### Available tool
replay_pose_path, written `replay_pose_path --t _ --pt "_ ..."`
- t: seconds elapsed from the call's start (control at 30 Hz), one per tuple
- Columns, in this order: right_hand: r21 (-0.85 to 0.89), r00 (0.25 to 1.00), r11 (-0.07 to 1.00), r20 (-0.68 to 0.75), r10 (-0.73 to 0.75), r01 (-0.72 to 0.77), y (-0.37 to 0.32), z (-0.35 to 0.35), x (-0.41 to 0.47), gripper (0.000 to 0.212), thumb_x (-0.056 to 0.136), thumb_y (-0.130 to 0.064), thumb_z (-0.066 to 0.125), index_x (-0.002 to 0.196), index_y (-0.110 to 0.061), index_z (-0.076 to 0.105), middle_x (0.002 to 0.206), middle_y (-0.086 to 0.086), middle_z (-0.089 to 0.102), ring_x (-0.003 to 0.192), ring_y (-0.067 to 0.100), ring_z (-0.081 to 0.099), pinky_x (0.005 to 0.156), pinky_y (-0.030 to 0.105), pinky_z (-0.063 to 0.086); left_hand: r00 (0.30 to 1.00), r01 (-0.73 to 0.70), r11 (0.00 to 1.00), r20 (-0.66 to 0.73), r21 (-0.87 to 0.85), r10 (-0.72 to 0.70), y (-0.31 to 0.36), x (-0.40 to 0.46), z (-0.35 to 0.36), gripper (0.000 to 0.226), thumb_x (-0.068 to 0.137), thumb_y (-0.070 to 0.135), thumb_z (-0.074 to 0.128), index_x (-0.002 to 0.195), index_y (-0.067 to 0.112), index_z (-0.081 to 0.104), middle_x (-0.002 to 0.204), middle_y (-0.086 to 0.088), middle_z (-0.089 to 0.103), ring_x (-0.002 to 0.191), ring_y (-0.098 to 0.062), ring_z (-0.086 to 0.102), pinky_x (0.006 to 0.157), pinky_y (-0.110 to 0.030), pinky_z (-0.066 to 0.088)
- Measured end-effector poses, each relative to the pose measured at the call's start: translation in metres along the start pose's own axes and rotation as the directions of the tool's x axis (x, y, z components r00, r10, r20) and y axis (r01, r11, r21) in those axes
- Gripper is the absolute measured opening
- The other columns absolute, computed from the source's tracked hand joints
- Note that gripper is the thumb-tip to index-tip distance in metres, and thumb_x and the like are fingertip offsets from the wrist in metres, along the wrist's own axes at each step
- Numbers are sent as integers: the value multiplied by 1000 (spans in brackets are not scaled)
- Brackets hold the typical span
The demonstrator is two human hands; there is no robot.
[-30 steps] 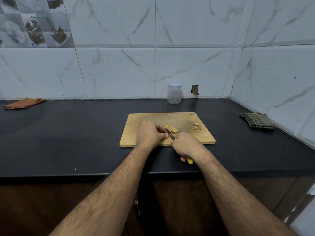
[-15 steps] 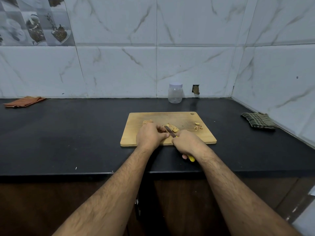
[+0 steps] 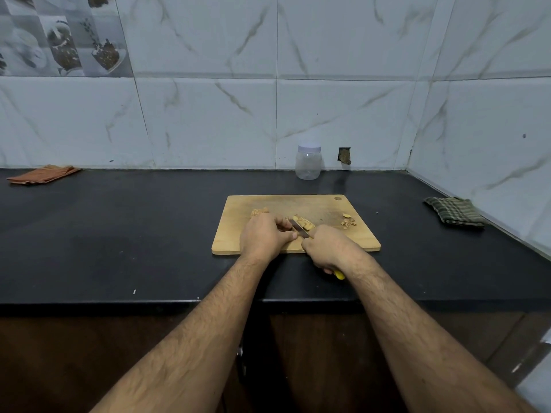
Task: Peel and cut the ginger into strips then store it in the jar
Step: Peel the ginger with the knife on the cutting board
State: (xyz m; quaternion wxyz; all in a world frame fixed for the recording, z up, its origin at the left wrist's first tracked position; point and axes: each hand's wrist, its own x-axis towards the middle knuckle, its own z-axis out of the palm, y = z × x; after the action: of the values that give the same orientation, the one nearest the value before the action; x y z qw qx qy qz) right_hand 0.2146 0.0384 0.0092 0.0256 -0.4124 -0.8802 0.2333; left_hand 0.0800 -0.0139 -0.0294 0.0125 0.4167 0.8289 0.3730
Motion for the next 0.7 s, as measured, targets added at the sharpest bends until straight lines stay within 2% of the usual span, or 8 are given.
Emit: replay_pose_path --t 0.13,0.27,0.47,0.7 --pt "-12 1000 1000 6 -1 1 -1 1 1 28 100 -26 41 101 -9 63 73 8 68 50 18 59 48 28 47 1000 10 1000 3 6 -10 1 0 -1 17 79 40 80 94 32 78 92 15 73 89 -5 64 69 -26 50" --pt "-40 1000 999 -4 -5 4 -2 0 2 27 100 -25 40 101 -9 61 70 7 65 46 17 58 43 24 41 1000 20 1000 7 12 -20 1 0 -1 16 79 40 80 93 32 77 92 14 73 89 -6 64 70 -27 51" --pt "-64 1000 998 -3 -3 3 -3 -1 1 24 101 -25 41 101 -10 61 81 7 65 51 18 59 42 22 39 1000 26 1000 13 12 -26 2 -1 -3 17 79 42 80 93 33 77 94 15 73 91 -6 64 71 -27 52" --pt "-85 999 996 -11 -38 37 -3 -1 1 22 100 -23 39 102 -14 59 79 7 63 51 20 59 41 22 39 999 50 999 18 6 -50 4 -4 -5 19 81 40 79 98 32 76 99 13 73 94 -7 64 74 -26 52"
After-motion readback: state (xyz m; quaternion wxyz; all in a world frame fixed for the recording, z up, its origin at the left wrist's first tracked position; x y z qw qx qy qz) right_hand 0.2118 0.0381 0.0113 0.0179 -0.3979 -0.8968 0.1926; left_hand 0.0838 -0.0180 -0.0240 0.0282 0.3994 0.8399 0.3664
